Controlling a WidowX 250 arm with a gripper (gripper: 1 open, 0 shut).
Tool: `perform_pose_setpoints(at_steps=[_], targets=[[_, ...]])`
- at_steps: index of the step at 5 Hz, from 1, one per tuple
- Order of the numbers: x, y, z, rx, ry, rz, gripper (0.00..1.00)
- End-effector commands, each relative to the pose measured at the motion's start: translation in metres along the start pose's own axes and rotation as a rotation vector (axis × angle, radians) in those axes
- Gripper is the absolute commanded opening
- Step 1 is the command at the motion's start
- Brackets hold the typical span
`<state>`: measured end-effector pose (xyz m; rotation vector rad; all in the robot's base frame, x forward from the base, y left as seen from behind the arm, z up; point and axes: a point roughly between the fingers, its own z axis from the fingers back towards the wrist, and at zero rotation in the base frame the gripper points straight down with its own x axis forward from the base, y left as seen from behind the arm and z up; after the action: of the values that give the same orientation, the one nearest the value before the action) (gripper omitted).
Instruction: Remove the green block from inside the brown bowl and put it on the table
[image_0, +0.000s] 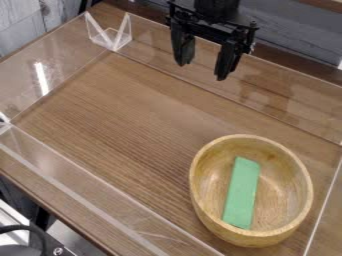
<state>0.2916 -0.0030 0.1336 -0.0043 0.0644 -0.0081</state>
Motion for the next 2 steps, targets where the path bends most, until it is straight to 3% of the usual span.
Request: perform_pose_setpoints(at_steps=[1, 2], targets=[[-0.013, -0.017, -0.008, -0.014, 0.018, 0.019, 1.0], [-0.037, -0.045, -0.02, -0.032, 0.038, 0.029, 1.0]])
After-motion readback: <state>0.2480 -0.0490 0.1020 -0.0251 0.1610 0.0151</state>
